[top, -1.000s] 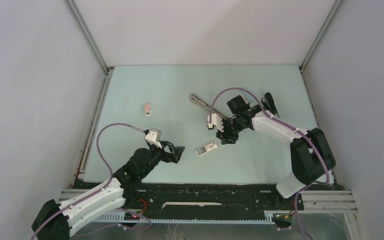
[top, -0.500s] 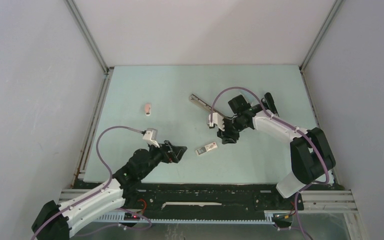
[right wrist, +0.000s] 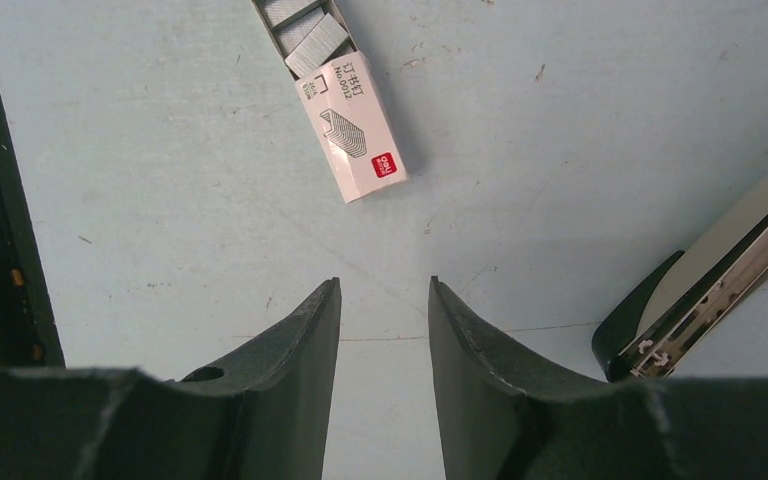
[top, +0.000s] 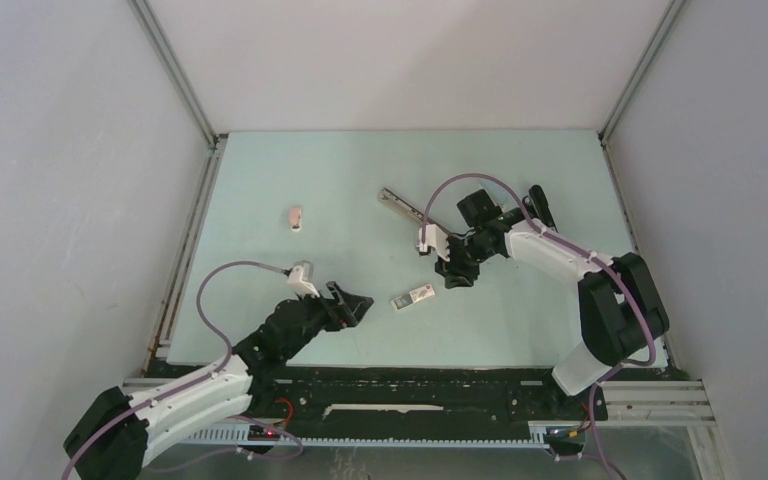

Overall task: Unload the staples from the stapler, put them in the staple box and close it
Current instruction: Close the staple box at the center of the board.

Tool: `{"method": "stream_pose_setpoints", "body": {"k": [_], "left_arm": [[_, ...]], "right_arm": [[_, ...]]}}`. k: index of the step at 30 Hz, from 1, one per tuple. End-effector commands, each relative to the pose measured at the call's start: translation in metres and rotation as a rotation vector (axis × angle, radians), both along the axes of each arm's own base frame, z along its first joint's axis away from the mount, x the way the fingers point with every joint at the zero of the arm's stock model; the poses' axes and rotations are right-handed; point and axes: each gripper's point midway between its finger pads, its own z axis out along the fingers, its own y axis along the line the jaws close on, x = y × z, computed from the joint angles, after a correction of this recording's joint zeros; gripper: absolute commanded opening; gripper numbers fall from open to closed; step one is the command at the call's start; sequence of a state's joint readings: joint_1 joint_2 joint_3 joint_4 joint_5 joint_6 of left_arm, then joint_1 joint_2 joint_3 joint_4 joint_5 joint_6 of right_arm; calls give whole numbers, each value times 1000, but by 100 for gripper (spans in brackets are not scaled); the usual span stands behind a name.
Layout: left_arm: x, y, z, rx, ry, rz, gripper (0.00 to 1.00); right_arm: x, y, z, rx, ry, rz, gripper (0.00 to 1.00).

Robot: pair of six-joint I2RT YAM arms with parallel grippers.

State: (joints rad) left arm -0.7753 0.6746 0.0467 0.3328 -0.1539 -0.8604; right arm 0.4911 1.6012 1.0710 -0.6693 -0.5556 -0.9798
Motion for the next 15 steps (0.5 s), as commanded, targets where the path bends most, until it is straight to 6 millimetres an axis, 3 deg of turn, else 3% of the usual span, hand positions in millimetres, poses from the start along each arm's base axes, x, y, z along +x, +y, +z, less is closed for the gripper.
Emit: {"method": "stream_pose_setpoints", "body": {"k": [1, 6, 15], "left_arm": [[4, 0, 3, -41, 2, 29, 89], [5, 3, -4, -21, 22, 46, 82], [6, -1, -10, -19, 45, 40, 80]], "right_arm": [[9, 5, 8, 20, -8, -16, 47], [10, 4, 6, 17, 0, -17, 47], [11, 3, 3, 1, 6, -27, 46]]}}
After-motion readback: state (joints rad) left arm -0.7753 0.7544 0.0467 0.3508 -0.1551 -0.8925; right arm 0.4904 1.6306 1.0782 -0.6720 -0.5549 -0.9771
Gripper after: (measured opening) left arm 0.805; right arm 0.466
